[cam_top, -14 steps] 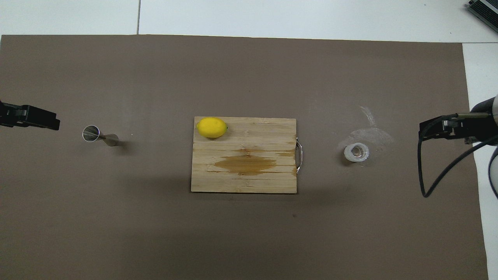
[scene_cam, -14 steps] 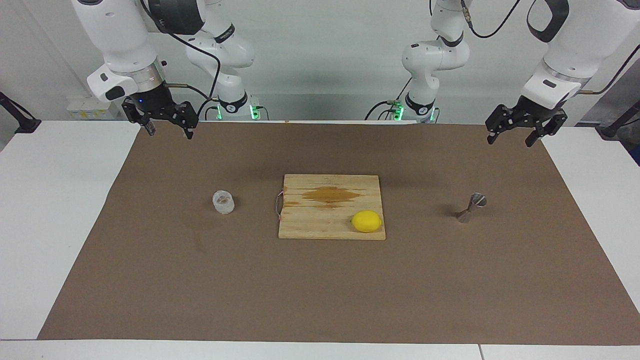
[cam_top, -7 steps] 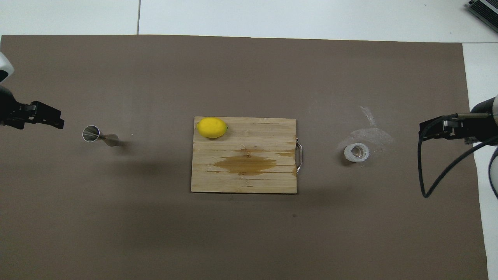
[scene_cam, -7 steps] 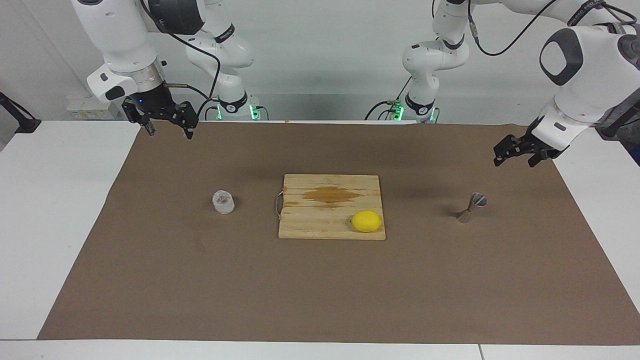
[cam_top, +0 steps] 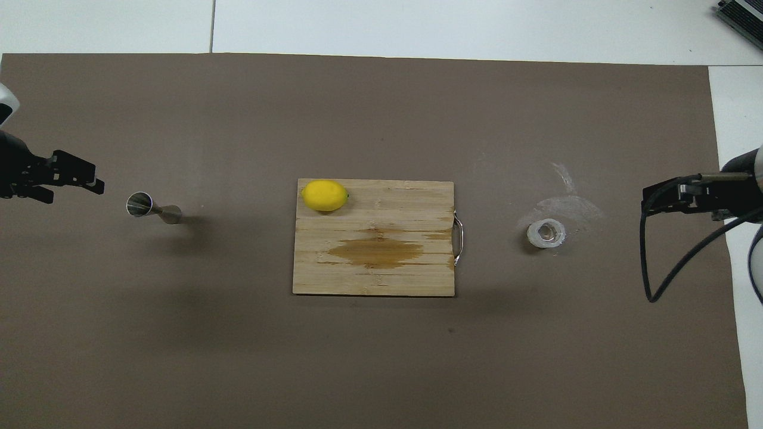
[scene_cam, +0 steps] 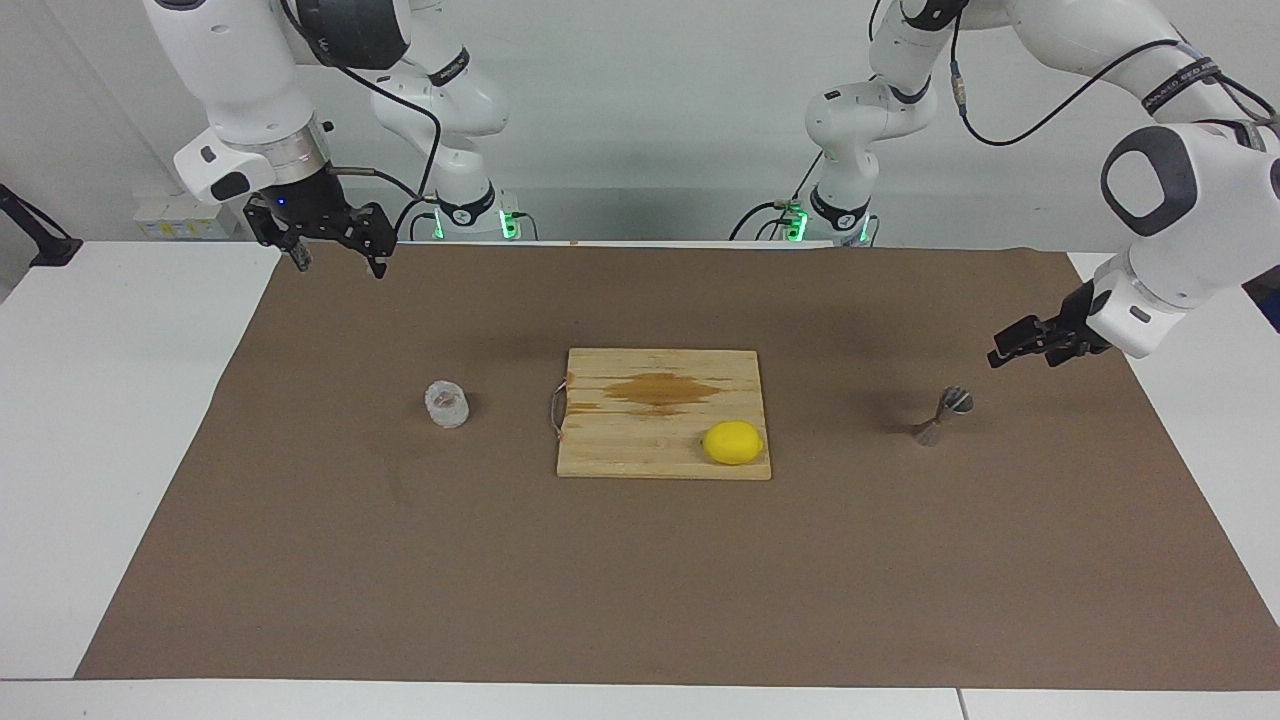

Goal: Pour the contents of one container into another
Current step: 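Move the left gripper toward the small metal cup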

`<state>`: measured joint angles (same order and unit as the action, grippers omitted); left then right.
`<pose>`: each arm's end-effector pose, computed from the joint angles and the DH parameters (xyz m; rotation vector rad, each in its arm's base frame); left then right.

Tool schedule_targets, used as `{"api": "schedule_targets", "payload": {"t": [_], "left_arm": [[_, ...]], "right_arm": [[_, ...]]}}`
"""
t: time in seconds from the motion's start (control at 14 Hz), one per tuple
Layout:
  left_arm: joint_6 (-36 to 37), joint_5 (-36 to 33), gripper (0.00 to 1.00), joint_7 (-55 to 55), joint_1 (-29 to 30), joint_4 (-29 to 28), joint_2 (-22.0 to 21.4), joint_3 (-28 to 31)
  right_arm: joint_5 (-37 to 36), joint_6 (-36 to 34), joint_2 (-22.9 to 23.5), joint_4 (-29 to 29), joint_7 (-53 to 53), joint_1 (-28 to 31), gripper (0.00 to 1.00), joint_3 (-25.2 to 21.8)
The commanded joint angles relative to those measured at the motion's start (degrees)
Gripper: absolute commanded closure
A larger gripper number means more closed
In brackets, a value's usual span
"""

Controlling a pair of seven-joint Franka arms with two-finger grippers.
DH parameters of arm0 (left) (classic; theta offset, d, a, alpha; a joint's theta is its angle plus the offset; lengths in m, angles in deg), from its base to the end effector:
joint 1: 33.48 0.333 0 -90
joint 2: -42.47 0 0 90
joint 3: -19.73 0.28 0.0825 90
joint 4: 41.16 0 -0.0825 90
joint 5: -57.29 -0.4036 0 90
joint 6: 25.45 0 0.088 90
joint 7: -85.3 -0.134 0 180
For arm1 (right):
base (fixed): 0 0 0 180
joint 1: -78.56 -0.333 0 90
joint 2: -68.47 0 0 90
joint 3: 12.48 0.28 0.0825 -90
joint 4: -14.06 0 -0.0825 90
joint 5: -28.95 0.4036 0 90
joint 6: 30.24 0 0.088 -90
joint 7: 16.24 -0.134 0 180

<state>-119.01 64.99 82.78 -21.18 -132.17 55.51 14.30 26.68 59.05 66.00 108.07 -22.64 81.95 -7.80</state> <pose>0.6147 0.0602 0.4235 2.9588 0.1437 -0.2510 0.5587 0.0080 0.5506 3.0923 -0.1378 -0.0564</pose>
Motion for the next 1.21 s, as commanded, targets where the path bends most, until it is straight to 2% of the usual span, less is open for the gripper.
{"api": "schedule_targets", "payload": {"t": [0.0, 0.21, 0.5, 0.78, 0.93, 1.14], "left_arm": [[1.0, 2.74, 0.0, 8.63, 0.97, 0.75, 2.33, -0.46], [2.23, 9.67, 0.0, 20.86, 3.16, 0.84, 4.0, -0.46], [4.26, 16.54, 0.0, 29.13, 7.11, 0.75, 5.76, -0.55], [7.24, 27.6, 0.0, 41.6, 12.39, 0.31, 9.01, -0.55], [7.07, 31.73, 0.0, 46.35, 13.27, -1.17, 9.8, -0.55], [7.16, 37.02, 0.0, 48.66, 14.86, -1.97, 13.31, -0.64]], "right_arm": [[1.21, -0.34, -0.96, 0.83, 1.57, 1.01, 0.0, 0.42], [1.3, -0.34, -0.96, 0.83, 1.57, 1.01, 0.0, 0.42], [1.3, -0.34, -0.96, 0.83, 1.57, 1.01, 0.0, 0.42], [1.3, -0.34, -0.96, 0.83, 1.57, 1.01, 0.0, 0.42], [1.21, -0.34, -0.96, 0.83, 1.57, 1.01, 0.0, 0.42], [1.21, -0.34, -0.96, 0.83, 1.57, 1.01, 0.0, 0.42]]}}
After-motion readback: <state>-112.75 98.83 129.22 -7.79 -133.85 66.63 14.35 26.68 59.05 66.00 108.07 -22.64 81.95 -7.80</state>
